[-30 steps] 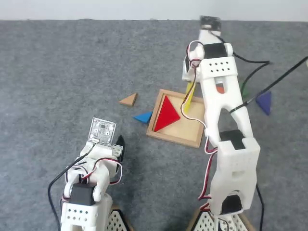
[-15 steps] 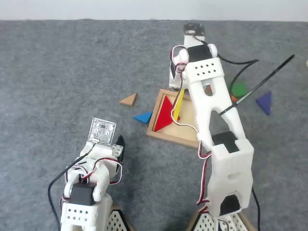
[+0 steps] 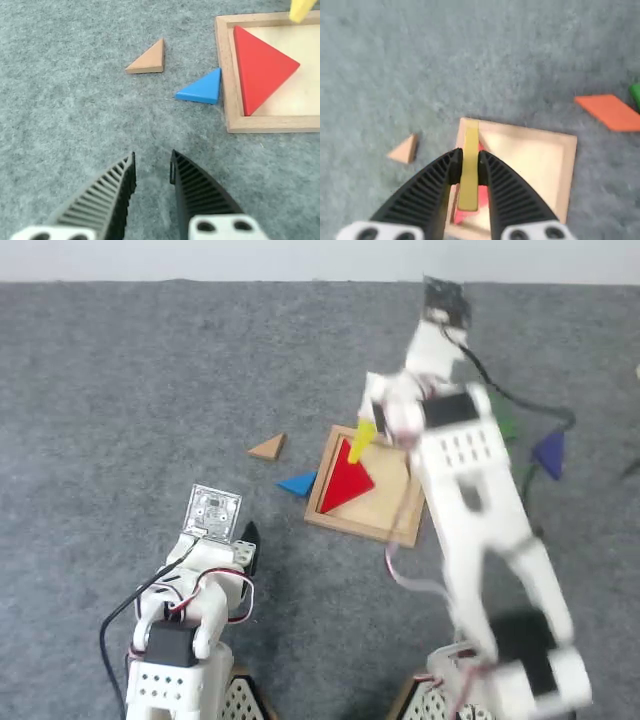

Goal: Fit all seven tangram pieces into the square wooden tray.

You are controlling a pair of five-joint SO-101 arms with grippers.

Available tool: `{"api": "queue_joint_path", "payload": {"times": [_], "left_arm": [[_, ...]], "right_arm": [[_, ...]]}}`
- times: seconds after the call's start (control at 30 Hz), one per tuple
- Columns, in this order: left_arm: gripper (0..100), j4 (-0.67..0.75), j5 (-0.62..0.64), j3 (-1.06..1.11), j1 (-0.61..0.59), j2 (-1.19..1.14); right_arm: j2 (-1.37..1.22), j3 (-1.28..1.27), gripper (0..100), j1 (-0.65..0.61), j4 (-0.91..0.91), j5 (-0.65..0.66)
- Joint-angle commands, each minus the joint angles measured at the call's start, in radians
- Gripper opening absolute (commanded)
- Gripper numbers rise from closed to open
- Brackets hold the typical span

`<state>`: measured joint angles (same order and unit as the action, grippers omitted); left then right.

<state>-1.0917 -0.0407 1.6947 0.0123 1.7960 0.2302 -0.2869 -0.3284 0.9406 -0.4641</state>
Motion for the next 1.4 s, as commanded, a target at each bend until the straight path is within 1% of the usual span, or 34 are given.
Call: {"api": "queue_joint_path", "payload": {"times": [0.0, 0.07, 0.1, 0.4, 0.63, 0.7, 0.8, 0.87, 1.0, 1.17, 1.37], "left_arm": [[11, -0.003, 0.008, -0.012, 0.005, 0.014], [11, -0.003, 0.008, -0.012, 0.005, 0.014], [11, -0.003, 0.008, -0.012, 0.005, 0.014], [11, -0.003, 0.008, -0.012, 0.005, 0.014], [11, -0.003, 0.008, -0.012, 0.005, 0.014], [11, -0.003, 0.008, -0.012, 0.005, 0.014], [11, -0.003, 0.008, -0.012, 0.005, 0.014], [11, -0.003, 0.008, -0.012, 0.005, 0.014], [11, -0.003, 0.008, -0.012, 0.005, 0.014], [11, -0.003, 0.008, -0.012, 0.005, 0.014], [11, -0.003, 0.008, -0.012, 0.005, 0.014]], "right_arm": [[0.252, -0.442, 0.6, 0.028, -0.383, -0.026], [0.303, -0.565, 0.6, 0.033, -0.483, -0.026], [0.314, -0.595, 0.6, 0.033, -0.495, -0.026], [0.315, -0.704, 0.6, 0.015, -0.499, -0.020], [0.315, -0.793, 0.7, -0.016, -0.501, 0.104], [0.315, -0.813, 3.0, -0.016, -0.501, 0.140], [0.315, -0.836, 6.6, -0.021, -0.501, 0.153], [0.315, -0.848, 7.9, -0.041, -0.501, 0.187], [0.321, -0.853, 7.7, -0.064, -0.501, 0.233], [0.312, -0.853, 7.6, -0.067, -0.501, 0.345], [0.237, -0.848, 7.6, -0.067, -0.501, 0.402]]}}
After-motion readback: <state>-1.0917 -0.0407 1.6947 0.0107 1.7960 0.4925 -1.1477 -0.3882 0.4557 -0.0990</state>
